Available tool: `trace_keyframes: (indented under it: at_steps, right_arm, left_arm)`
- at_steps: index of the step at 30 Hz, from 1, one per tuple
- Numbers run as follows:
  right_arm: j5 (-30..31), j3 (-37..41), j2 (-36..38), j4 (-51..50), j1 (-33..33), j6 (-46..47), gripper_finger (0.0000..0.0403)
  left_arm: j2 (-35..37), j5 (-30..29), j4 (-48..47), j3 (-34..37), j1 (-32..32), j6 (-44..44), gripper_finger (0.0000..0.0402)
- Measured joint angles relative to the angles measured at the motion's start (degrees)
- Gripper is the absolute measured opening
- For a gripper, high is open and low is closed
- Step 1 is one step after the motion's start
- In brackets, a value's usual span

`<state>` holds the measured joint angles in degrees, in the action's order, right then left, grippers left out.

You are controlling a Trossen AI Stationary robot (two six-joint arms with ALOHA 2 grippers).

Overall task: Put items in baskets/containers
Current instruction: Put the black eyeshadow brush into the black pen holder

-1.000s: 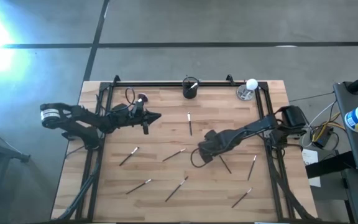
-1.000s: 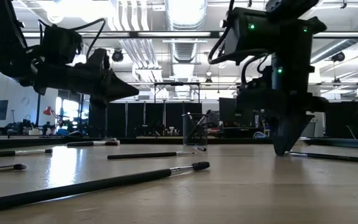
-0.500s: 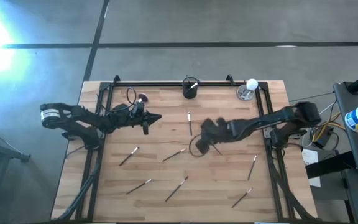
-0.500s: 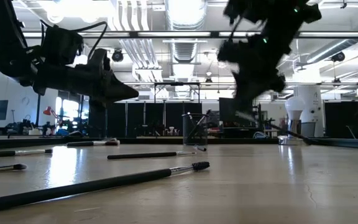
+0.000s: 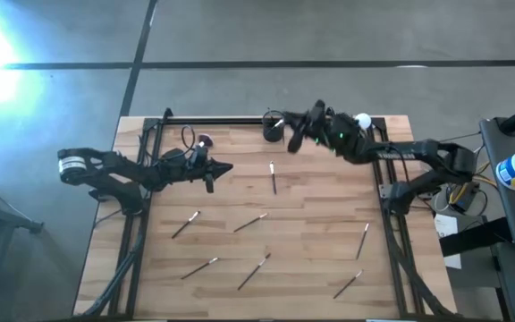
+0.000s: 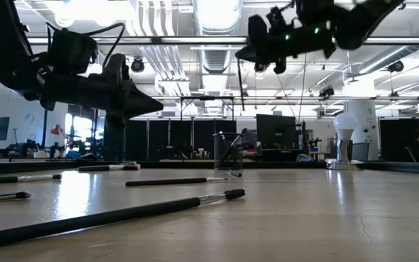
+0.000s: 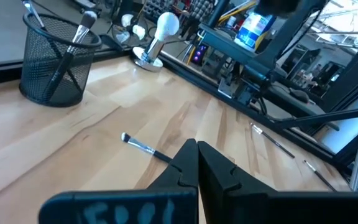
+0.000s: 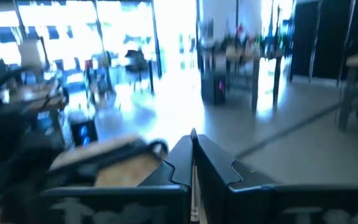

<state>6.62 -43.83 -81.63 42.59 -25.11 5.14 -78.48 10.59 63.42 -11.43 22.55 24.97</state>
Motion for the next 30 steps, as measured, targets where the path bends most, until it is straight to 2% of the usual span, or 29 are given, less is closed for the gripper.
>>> trace_keyframes:
  at_steps: [3, 6, 16, 23, 30]
  right_arm:
    - [-4.5, 0.0, -4.4, 9.2, -5.5, -0.7, 0.0008]
    - [-7.8, -1.3, -9.4, 13.6, -9.5, -0.6, 0.0008]
    - [-11.7, -10.4, -25.5, 14.3, -13.1, -0.8, 0.0008]
    - [-12.7, -14.2, -30.6, 11.3, -13.0, 2.8, 0.0008]
    - [-12.7, -18.6, -30.7, -2.1, -13.0, 2.1, 0.0044]
  left_arm:
    - [0.0, -0.1, 0.0, -0.4, 0.0, -0.3, 0.0000]
    - [0.0, -0.2, 0.0, -1.0, 0.0, -0.5, 0.0000]
    - [0.0, -0.4, -0.1, -2.1, 0.0, -0.6, 0.0000]
    - [0.0, -0.9, -0.6, -2.1, 0.0, -0.6, 0.0000]
    - [0.0, -1.5, -2.1, -2.1, 0.1, 0.2, 0.0000]
